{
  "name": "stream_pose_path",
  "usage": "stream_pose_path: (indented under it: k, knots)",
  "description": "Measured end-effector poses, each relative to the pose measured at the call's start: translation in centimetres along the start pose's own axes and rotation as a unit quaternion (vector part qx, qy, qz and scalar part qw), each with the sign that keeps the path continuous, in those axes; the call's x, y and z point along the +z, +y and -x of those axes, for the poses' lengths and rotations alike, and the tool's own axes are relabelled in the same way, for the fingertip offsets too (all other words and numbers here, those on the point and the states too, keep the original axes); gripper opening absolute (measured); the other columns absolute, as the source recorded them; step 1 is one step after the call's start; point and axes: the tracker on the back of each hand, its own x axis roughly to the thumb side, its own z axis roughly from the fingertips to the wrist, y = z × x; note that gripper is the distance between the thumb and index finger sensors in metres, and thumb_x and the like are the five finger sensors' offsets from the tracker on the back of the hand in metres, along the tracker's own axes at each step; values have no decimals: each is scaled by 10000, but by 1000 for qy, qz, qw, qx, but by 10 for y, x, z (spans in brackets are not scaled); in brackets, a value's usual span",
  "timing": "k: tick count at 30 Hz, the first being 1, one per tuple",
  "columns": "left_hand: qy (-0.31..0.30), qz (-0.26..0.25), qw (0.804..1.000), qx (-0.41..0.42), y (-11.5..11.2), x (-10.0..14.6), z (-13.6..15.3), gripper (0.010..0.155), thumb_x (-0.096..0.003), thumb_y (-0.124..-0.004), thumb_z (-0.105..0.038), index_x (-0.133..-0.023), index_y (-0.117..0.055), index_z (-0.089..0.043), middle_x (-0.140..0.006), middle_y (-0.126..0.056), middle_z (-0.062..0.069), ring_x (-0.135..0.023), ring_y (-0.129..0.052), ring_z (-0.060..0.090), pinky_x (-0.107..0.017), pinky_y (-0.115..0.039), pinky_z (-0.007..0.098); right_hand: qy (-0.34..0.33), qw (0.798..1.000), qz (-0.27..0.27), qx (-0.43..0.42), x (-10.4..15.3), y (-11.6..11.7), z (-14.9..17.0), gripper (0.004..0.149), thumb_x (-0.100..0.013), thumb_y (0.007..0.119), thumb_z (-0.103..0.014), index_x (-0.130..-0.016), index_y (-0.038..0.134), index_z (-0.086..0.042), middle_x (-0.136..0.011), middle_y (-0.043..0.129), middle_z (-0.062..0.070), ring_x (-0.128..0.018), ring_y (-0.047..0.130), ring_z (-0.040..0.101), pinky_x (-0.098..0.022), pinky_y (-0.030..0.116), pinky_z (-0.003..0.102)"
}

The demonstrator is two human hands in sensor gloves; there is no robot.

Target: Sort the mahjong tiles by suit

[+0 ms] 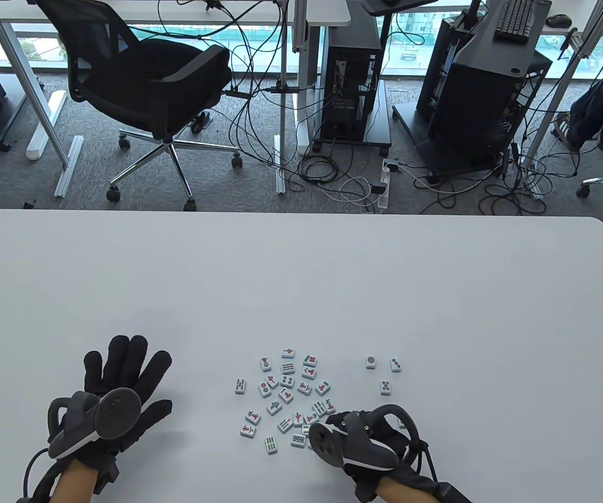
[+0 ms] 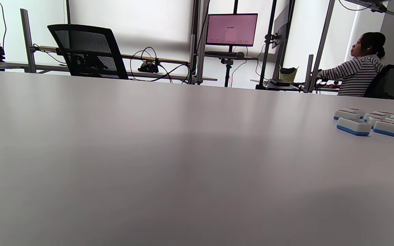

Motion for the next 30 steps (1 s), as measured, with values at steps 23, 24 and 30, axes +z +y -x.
stream_pose_path:
  k: [23, 24, 30]
  knots:
    - [-10, -15, 1000, 22, 4, 1, 0, 797, -422, -553, -756, -1097, -221, -492, -1122, 123, -186, -1085, 172, 144, -749, 71, 511, 27, 998, -48, -35, 14, 6, -27, 521, -487, 765, -517, -604, 926, -36, -249, 971, 11, 27, 849, 69, 35, 769, 217]
    - [-10, -15, 1000, 23, 4, 1, 0, 798, -423, -553, -756, -1098, -220, -490, -1122, 124, -185, -1085, 172, 145, -749, 71, 511, 27, 998, -54, -36, 14, 7, -28, 522, -485, 769, -516, -604, 925, -33, -249, 972, 12, 28, 850, 70, 35, 769, 218]
    - [-8, -11, 1000, 25, 3, 1, 2, 798, -422, -552, -757, -1097, -221, -492, -1121, 125, -187, -1085, 171, 145, -748, 71, 512, 13, 997, -52, -57, 20, 8, -25, 531, -457, 824, -472, -673, 898, 8, -296, 978, 33, -2, 866, 85, 13, 779, 229]
